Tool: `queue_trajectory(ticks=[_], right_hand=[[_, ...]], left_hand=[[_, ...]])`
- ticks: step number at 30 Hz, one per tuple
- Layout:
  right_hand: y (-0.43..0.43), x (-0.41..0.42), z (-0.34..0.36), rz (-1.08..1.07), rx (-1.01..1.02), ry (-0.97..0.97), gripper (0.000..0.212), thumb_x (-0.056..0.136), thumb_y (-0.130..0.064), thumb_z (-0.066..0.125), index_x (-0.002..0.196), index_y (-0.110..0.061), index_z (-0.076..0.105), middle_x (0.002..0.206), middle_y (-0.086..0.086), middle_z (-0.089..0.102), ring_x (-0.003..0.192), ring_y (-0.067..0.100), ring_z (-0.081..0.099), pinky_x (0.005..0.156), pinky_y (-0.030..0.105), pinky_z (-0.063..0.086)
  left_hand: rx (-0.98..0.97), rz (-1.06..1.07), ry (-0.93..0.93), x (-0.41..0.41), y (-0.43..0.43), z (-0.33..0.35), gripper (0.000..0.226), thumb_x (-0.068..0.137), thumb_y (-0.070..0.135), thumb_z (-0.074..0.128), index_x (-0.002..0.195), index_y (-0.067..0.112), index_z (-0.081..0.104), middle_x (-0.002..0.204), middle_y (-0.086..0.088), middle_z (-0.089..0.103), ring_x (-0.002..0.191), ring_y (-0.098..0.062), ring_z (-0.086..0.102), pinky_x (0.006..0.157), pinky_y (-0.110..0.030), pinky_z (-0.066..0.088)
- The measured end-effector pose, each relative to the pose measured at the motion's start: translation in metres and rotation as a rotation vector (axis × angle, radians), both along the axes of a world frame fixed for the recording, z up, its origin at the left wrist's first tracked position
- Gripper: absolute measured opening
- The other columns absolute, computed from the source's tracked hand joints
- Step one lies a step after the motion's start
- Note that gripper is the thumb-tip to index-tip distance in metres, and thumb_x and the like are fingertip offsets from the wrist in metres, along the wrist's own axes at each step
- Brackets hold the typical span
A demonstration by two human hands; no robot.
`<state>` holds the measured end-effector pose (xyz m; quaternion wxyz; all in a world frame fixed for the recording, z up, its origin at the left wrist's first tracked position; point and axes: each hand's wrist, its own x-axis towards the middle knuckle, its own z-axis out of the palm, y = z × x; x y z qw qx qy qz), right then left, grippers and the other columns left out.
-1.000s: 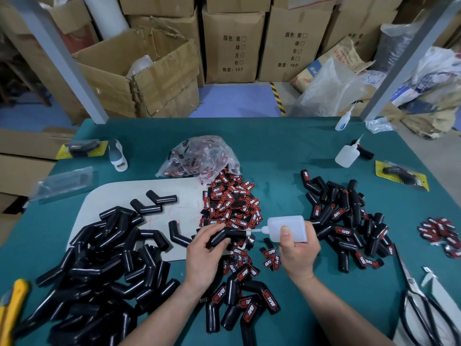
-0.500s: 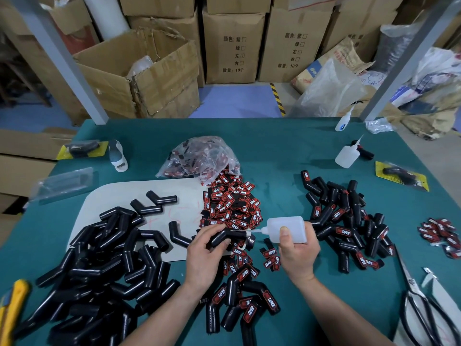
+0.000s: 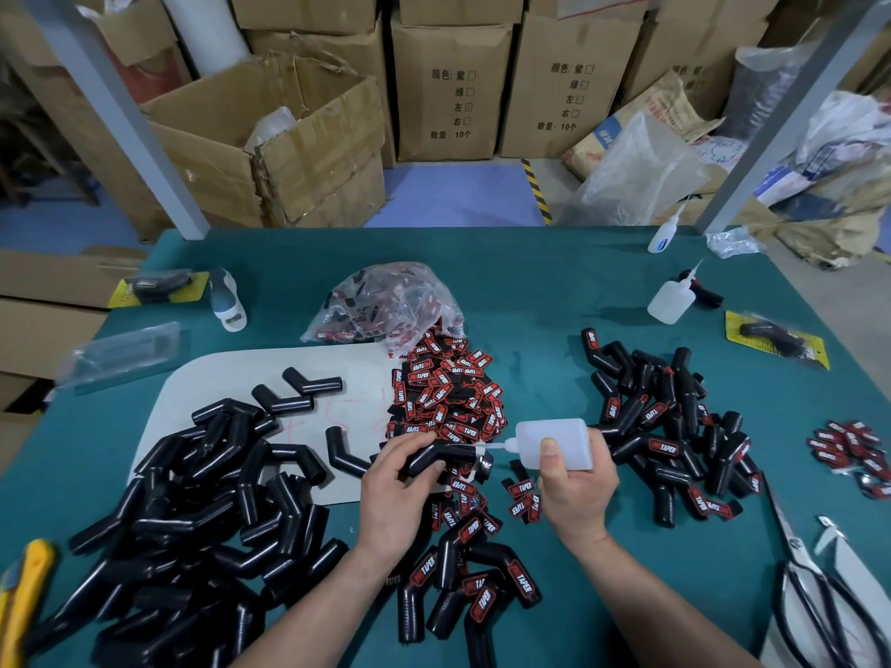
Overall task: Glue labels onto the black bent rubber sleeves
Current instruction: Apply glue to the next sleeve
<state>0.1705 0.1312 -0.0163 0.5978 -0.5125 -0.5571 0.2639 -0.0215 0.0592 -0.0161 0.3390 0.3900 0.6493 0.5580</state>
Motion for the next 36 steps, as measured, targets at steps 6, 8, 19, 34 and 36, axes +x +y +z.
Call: queue_trajectory(ticks=[6,8,19,34,36], right_hand=[[0.001,0.000,-0.001,0.000,0.009,-0.014,0.026,0.078,-0.042,0.062,0.079,-0.018,0.052,0.064,-0.013,0.053,0.059,-0.005,0.052,0.048,0.021,0.039],[0.000,0.000,-0.001,-0.002,0.014,-0.014,0.027,0.078,-0.043,0.062,0.079,-0.017,0.052,0.064,-0.013,0.053,0.059,-0.005,0.052,0.049,0.021,0.039],[-0.001,-0.001,0.002,0.025,0.019,0.003,0.027,0.079,-0.041,0.062,0.080,-0.015,0.053,0.065,-0.014,0.054,0.061,-0.009,0.054,0.050,0.008,0.038],[-0.002,-0.001,0.002,0.013,0.024,-0.007,0.027,0.078,-0.042,0.061,0.081,-0.017,0.053,0.064,-0.014,0.053,0.061,-0.009,0.053,0.049,0.015,0.039],[-0.001,-0.002,0.001,0.012,0.022,-0.008,0.027,0.078,-0.042,0.061,0.081,-0.016,0.052,0.064,-0.013,0.053,0.060,-0.008,0.054,0.048,0.016,0.039]], left_hand=[[0.020,-0.006,-0.037,0.001,-0.001,0.003,0.048,0.086,-0.005,0.077,0.105,0.039,0.074,0.112,0.031,0.066,0.109,0.009,0.062,0.079,-0.001,0.048],[0.017,-0.006,-0.026,0.001,-0.001,0.002,0.048,0.086,-0.004,0.078,0.105,0.040,0.073,0.112,0.032,0.066,0.109,0.009,0.062,0.081,-0.001,0.048],[0.004,0.005,-0.058,0.000,0.000,-0.004,0.044,0.086,0.003,0.080,0.107,0.042,0.074,0.111,0.025,0.068,0.108,-0.001,0.066,0.086,-0.013,0.054],[0.032,0.013,-0.084,0.003,0.000,0.001,0.041,0.084,-0.003,0.080,0.103,0.032,0.075,0.108,0.020,0.069,0.099,0.003,0.068,0.077,-0.005,0.051],[0.030,0.010,-0.077,0.002,-0.001,0.000,0.041,0.084,-0.002,0.081,0.104,0.033,0.075,0.108,0.020,0.069,0.100,0.002,0.068,0.078,-0.005,0.051]])
